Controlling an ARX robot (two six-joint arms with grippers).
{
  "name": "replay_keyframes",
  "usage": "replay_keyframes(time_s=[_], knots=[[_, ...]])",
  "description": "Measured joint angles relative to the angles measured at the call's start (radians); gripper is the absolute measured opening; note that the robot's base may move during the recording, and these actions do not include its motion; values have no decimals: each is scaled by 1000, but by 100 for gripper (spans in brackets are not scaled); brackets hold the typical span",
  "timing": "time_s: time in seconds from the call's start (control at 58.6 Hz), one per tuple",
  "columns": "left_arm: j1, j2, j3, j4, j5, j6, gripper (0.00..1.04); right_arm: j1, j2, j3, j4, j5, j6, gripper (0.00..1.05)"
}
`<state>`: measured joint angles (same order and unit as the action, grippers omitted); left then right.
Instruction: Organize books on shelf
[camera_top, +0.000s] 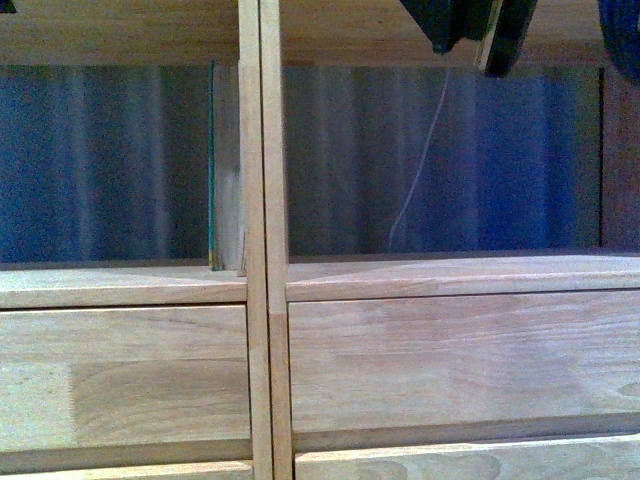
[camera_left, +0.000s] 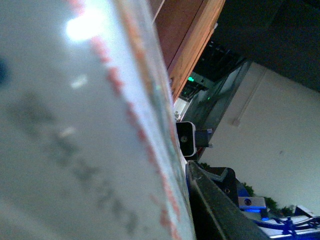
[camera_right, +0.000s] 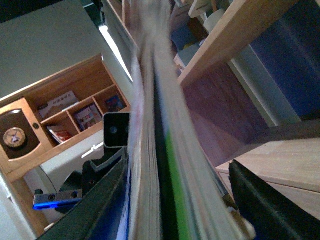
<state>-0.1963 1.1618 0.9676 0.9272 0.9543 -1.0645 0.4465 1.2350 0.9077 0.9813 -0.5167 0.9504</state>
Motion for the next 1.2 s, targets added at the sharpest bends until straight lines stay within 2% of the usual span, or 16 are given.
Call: replay_keyframes(time_s=[0.188,0.341,0.393,0.512,0.632,0.666,0.768,0.99,1.161,1.195], knots=[[66,-44,-30,-6,10,-10,9,-72,-4,-15,13,-6,8,98],[119,0,2,-96,-68,72,9,-199,-4,-36,21,-20,26,98],[127,56,75,-230,-150,192,9,-278,-5,-42,13,-21,29,98],[143,101,119,-391,-290,443,9,-376,-29,-48,-76,-23,-21,98],[177,145,148,-430,-387,755,9,-459,-82,-58,-195,-32,-145,98],[191,168,185,-472,-428,835,9,-480,-114,-68,-246,-40,-220,98],[227,237,270,-496,-516,971,9,-515,-203,-99,-364,-37,-413,98],[287,434,506,-600,-616,1082,9,-566,-426,-213,-501,0,-846,98],[296,562,641,-633,-651,1152,9,-573,-544,-284,-528,-3,-968,98],[296,582,659,-632,-653,1170,9,-567,-556,-281,-547,23,-972,97]])
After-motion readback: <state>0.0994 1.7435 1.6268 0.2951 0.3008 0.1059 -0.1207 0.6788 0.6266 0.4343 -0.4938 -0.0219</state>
